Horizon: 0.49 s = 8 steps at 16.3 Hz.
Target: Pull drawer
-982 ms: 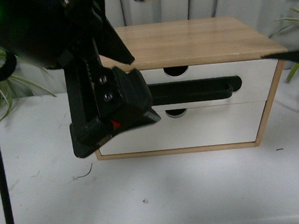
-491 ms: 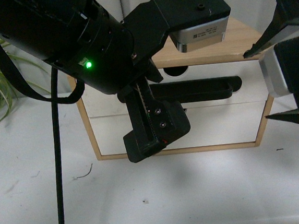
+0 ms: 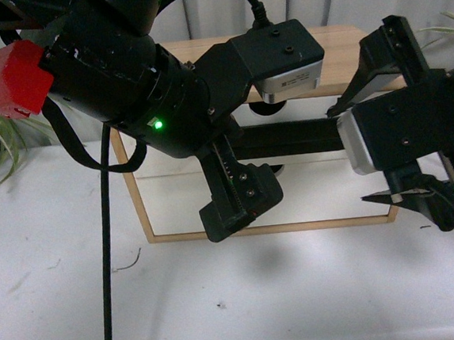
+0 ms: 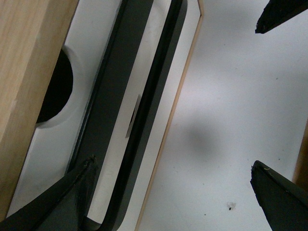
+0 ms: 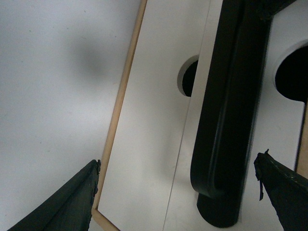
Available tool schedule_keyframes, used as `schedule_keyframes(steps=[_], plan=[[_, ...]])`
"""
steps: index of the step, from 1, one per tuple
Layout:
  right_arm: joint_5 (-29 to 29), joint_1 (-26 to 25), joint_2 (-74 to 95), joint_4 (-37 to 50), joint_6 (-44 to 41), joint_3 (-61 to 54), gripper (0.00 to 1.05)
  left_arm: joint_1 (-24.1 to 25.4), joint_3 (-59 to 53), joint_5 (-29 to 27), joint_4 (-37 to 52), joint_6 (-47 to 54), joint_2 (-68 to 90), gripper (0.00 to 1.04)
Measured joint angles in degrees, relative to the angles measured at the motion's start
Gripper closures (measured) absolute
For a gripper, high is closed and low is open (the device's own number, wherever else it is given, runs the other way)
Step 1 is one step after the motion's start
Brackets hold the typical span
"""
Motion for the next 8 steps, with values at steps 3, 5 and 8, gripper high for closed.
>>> schedule_keyframes(steps=[3, 5, 8], plan=[[1.1, 0.8, 1.6, -1.3, 0.6, 1.3, 0.06, 0.8, 0.5, 0.4, 0.6, -0.6, 1.1, 0.07], [1.5, 1.2, 3.8, -0.3, 1.5, 1.9, 0.06, 0.8, 0.3, 0.3, 2.2, -0.6, 2.4, 0.07], [1.9, 1.5, 5.1, 0.4, 1.7, 1.9, 0.06, 0.8, -0.7, 0.5, 2.6, -0.7, 2.5, 0.07]])
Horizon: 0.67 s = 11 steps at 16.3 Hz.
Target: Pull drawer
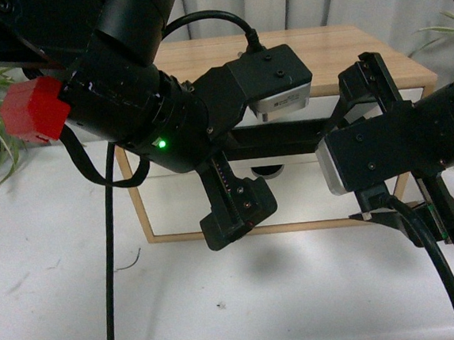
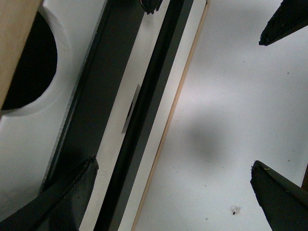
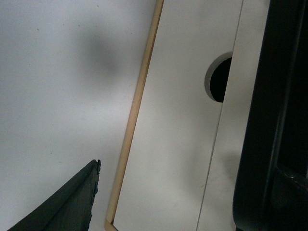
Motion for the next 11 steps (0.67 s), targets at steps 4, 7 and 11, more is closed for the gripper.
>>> schedule_keyframes(steps=[4, 7, 11], plan=[[0.2, 0.5, 1.4, 1.5, 0.9, -0.6, 0.06, -0.5, -1.3, 0.6, 1.4, -0.1, 0.1, 0.07], [0.3, 0.7, 1.5, 3.0, 1.3, -1.8, 0.06, -1.1, -1.9, 0.7, 2.7, -0.2, 0.5, 0.07], [0.3, 0.6, 1.2, 3.0, 1.4, -2.2, 0.06, -1.1, -2.3, 0.8, 3.0, -0.2, 0.5, 0.07]])
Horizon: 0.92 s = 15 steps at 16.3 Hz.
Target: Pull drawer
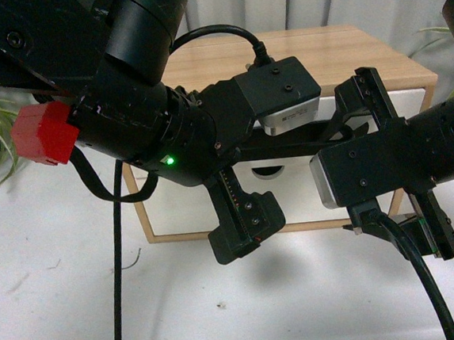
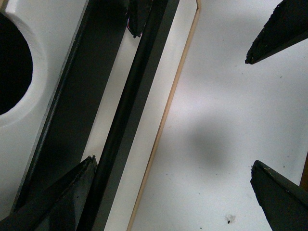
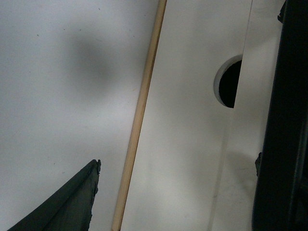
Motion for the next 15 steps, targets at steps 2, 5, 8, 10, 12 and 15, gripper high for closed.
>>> schedule_keyframes(steps=[2, 5, 8, 10, 12, 15], plan=[[0.0, 0.0, -0.2, 0.1, 0.5, -0.4, 0.06, 0.0, -0.1, 0.0, 0.0, 0.0, 0.0, 0.07], [0.0, -0.1, -1.1, 0.2, 1.3, -1.4, 0.06, -0.2, -0.8, 0.4, 0.3, 0.0, -0.3, 0.07], [1.7, 0.9, -6.3, 1.3, 3.2, -8.5, 0.06, -1.1, -7.9, 0.6, 3.1, 0.1, -4.7, 0.07], [1.7, 1.8, -8.0, 2.6, 4.2, -11.1, 0.06, -1.6, -11.0, 0.6, 4.4, 0.1, -6.8, 0.07], [1.8, 2.7, -9.9, 4.5, 5.3, -14.2, 0.06, -2.3, -13.7, 0.7, 6.1, -0.6, -8.5, 0.07], [2.3, 4.3, -13.5, 6.7, 7.5, -19.1, 0.06, -3.7, -18.1, 0.6, 7.8, -2.0, -11.7, 0.07]])
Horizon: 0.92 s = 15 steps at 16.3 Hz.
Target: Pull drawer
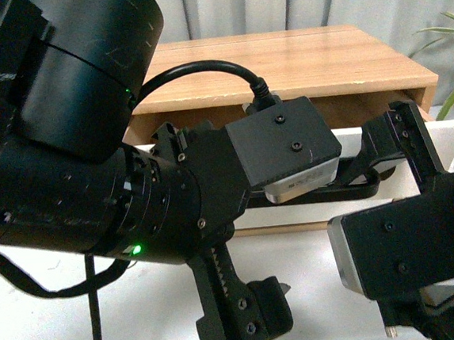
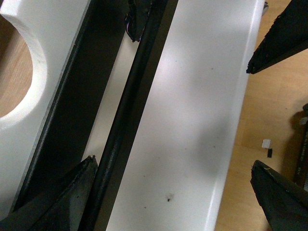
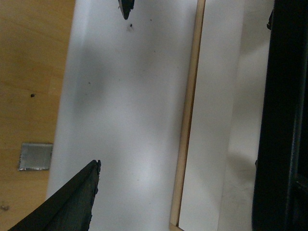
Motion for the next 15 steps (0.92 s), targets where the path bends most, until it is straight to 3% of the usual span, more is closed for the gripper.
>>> schedule_keyframes(steps=[8, 15], plan=[[0.4, 2.7, -7.6, 2.2, 5.0, -8.7, 0.06, -2.7, -8.4, 0.3, 4.3, -4.3, -5.8, 0.07], [-2.6, 2.9, -11.3, 1.7, 7.5, -9.7, 0.06, -1.0, -10.1, 1.6, 1.9, -10.2, -12.0, 0.07]])
